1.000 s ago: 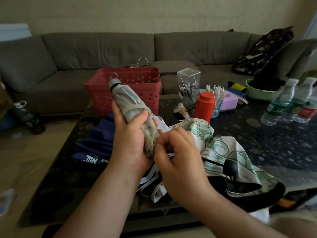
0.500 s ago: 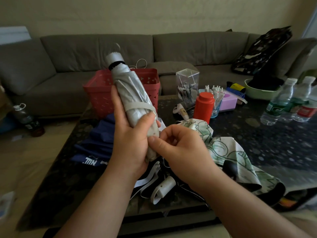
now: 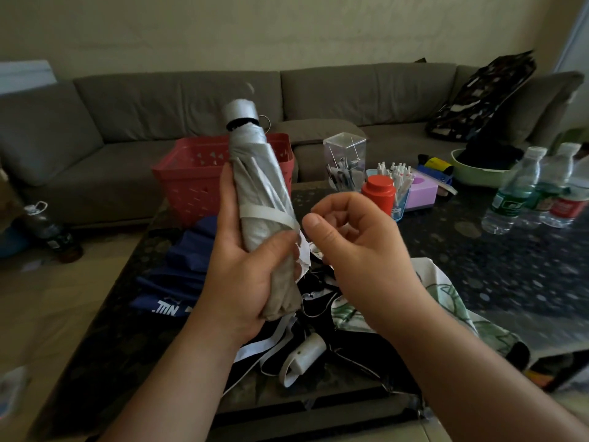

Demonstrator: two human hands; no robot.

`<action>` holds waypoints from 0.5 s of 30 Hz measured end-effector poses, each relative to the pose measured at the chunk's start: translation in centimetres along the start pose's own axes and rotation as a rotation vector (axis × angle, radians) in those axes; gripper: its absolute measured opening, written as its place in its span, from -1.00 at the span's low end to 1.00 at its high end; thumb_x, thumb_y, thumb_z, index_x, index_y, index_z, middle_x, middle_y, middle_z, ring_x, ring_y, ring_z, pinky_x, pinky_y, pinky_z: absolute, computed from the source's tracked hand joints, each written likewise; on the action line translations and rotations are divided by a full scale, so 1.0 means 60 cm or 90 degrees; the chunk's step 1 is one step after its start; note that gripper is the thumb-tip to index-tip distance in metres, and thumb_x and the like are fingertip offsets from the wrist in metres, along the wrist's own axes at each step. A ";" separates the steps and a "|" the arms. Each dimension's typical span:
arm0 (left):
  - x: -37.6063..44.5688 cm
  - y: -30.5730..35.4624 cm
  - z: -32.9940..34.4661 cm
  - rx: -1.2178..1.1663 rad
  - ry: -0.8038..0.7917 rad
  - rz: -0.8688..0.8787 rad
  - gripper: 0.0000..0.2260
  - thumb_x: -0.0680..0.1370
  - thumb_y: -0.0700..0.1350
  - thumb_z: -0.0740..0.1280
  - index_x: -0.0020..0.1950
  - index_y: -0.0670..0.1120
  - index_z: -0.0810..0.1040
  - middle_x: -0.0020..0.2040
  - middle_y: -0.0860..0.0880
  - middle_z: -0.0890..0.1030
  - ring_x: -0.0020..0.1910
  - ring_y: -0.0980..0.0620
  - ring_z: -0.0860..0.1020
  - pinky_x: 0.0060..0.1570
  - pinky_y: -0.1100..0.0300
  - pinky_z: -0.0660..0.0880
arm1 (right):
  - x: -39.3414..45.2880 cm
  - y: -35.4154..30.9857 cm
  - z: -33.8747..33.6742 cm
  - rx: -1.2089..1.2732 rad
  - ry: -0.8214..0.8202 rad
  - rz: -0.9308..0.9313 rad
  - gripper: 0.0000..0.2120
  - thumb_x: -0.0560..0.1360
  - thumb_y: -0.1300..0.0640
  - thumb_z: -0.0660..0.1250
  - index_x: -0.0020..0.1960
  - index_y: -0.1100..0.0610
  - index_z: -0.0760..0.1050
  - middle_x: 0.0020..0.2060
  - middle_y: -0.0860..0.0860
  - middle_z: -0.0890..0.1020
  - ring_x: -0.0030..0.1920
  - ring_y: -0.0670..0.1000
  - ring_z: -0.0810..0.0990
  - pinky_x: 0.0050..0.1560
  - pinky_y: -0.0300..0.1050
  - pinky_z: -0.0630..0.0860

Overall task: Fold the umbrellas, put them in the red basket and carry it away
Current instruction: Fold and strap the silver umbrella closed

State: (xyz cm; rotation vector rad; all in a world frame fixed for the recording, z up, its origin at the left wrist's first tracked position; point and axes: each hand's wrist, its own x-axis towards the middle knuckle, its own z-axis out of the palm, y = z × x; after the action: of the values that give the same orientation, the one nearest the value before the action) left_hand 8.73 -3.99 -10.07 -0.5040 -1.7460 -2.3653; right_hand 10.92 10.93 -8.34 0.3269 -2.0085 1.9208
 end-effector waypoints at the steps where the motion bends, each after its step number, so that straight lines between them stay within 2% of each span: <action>1: -0.002 -0.002 0.003 0.026 -0.008 0.008 -0.10 0.58 -0.35 0.41 0.53 0.55 0.17 0.39 -0.07 0.62 0.01 -0.05 0.66 -0.08 -0.03 0.60 | 0.002 -0.002 -0.001 -0.016 0.003 -0.026 -0.93 0.56 0.12 0.49 -0.02 0.05 0.60 -0.29 0.07 0.52 -0.30 -0.04 0.46 -0.25 -0.12 0.49; 4: -0.011 -0.012 0.015 0.103 -0.027 0.038 -0.11 0.56 -0.26 0.49 0.49 0.58 0.15 0.44 0.14 0.59 0.31 0.05 0.64 0.20 0.02 0.63 | 0.008 -0.001 -0.002 -0.089 0.037 -0.092 -0.85 0.50 0.05 0.56 0.00 -0.02 0.60 -0.17 0.00 0.58 -0.18 0.00 0.53 -0.17 -0.17 0.56; 7: -0.022 -0.025 0.024 0.177 -0.035 0.035 -0.12 0.59 -0.28 0.48 0.47 0.62 0.18 0.40 0.22 0.60 0.34 0.07 0.63 0.31 -0.14 0.58 | 0.013 0.003 -0.002 -0.129 0.105 -0.132 -0.73 0.41 -0.10 0.57 0.03 -0.09 0.58 -0.12 0.01 0.57 -0.18 -0.01 0.54 -0.16 -0.05 0.62; 9: -0.029 -0.032 0.025 0.233 -0.043 0.039 -0.09 0.61 -0.33 0.44 0.49 0.62 0.15 0.36 0.23 0.62 0.29 0.03 0.66 0.29 -0.21 0.59 | 0.014 0.003 -0.006 -0.153 0.151 -0.151 -0.72 0.40 -0.08 0.58 0.02 -0.11 0.55 -0.13 -0.02 0.57 -0.22 -0.02 0.54 -0.17 0.03 0.63; 11: -0.035 -0.032 0.029 0.305 -0.046 0.060 -0.06 0.60 -0.32 0.43 0.45 0.68 0.11 0.36 0.25 0.60 0.24 0.10 0.66 0.24 -0.10 0.63 | 0.014 0.001 -0.014 -0.231 0.174 -0.202 -0.74 0.42 0.02 0.60 -0.01 -0.09 0.55 -0.14 -0.08 0.57 -0.21 -0.05 0.54 -0.16 -0.10 0.58; 13: -0.040 -0.032 0.031 0.349 -0.046 0.069 -0.05 0.59 -0.29 0.43 0.39 0.73 0.08 0.30 0.28 0.61 0.10 0.09 0.70 0.13 -0.05 0.67 | 0.014 -0.003 -0.020 -0.312 0.174 -0.243 -0.79 0.43 0.08 0.60 -0.05 -0.06 0.59 -0.16 -0.16 0.58 -0.17 -0.07 0.57 -0.15 -0.27 0.50; 15: -0.041 -0.037 0.028 0.363 -0.047 0.070 -0.04 0.59 -0.30 0.43 0.39 0.74 0.08 0.20 0.32 0.64 -0.04 0.02 0.71 0.00 -0.08 0.68 | 0.018 -0.006 -0.023 -0.294 0.159 -0.201 -0.81 0.44 0.10 0.60 -0.11 -0.12 0.62 -0.20 -0.17 0.65 -0.17 -0.11 0.63 -0.15 -0.29 0.52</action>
State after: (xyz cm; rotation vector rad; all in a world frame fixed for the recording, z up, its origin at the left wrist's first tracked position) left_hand 10.60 -1.87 -12.50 -0.5743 -2.2324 -1.6778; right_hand 10.19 12.36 -7.52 0.2485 -2.0139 1.2032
